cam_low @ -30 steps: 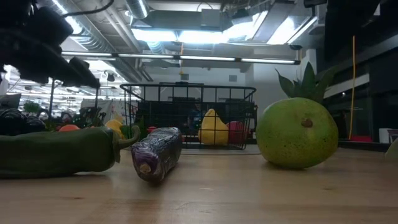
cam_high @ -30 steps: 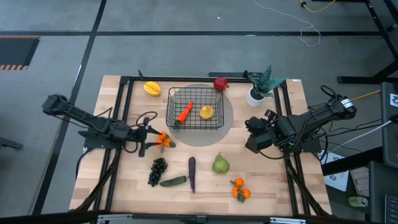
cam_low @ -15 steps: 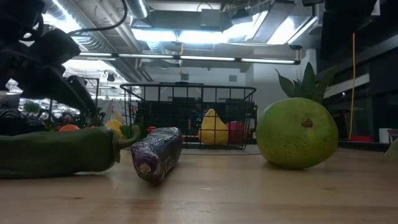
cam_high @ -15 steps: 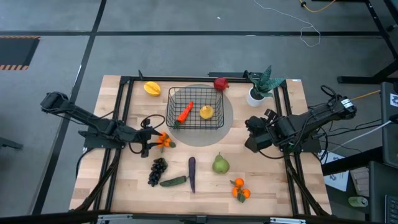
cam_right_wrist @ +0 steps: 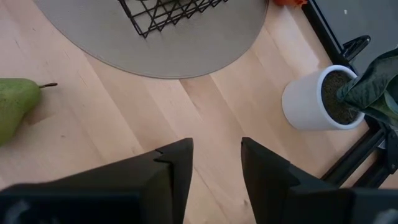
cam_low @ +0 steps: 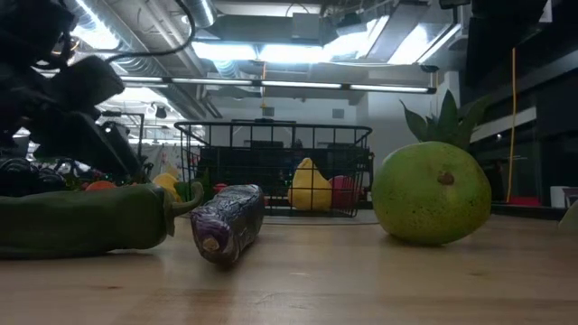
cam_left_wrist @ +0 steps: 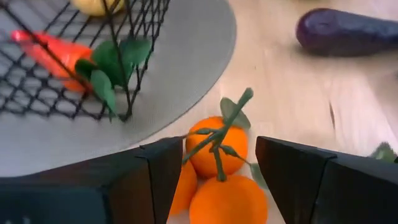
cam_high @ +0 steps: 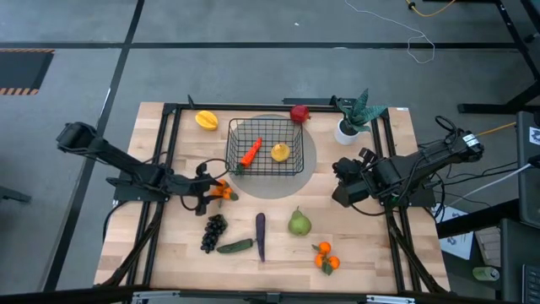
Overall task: Build produce basket
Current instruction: Put the orange tangerines into the wire basket
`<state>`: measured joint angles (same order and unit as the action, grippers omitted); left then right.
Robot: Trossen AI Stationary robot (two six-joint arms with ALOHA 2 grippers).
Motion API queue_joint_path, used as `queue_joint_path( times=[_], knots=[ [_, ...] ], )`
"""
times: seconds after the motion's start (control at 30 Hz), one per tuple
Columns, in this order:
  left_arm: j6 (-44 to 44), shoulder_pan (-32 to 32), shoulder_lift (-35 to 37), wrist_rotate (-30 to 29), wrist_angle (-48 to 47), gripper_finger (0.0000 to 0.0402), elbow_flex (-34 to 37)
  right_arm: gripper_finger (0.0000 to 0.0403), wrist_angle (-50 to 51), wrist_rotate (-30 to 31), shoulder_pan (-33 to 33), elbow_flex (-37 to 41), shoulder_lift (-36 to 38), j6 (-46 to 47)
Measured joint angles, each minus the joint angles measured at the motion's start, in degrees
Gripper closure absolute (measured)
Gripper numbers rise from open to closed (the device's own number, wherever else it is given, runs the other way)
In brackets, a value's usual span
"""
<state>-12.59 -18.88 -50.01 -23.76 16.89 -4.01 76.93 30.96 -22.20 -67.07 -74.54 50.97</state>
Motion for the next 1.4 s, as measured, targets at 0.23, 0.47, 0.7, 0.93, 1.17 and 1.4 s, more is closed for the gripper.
queue_joint_path(
  times=[0.23,0.47,0.7,0.93,1.17,1.4],
  knots=[
    [-1.96,0.01,-2.44,-3.0,4.93,0.0207,0.0,0.0277,-0.01,-0.02,0.0,0.0,0.0,0.0],
    [-2.32,0.01,-2.54,-3.35,4.67,0.0207,0.0,0.0277,-0.23,-0.09,0.0,0.0,0.0,0.01],
    [-0.53,-0.03,-3.16,-1.27,4.82,0.0209,0.0,0.0277,-0.42,-0.09,0.0,0.0,0.0,0.01],
    [-0.36,-0.01,-6.94,-1.9,5.89,0.0255,0.0,0.0277,-0.42,-0.09,0.0,0.0,0.0,0.01],
    [-0.35,-0.01,-8.69,-4.67,9.72,0.0332,0.0,0.0277,-0.44,-0.09,0.0,0.01,0.0,0.0],
    [-1.9,-0.01,-8.49,-4.67,10.26,0.0396,0.0,0.0277,-0.65,0.36,0.0,0.0,0.0,-0.06]
  ],
)
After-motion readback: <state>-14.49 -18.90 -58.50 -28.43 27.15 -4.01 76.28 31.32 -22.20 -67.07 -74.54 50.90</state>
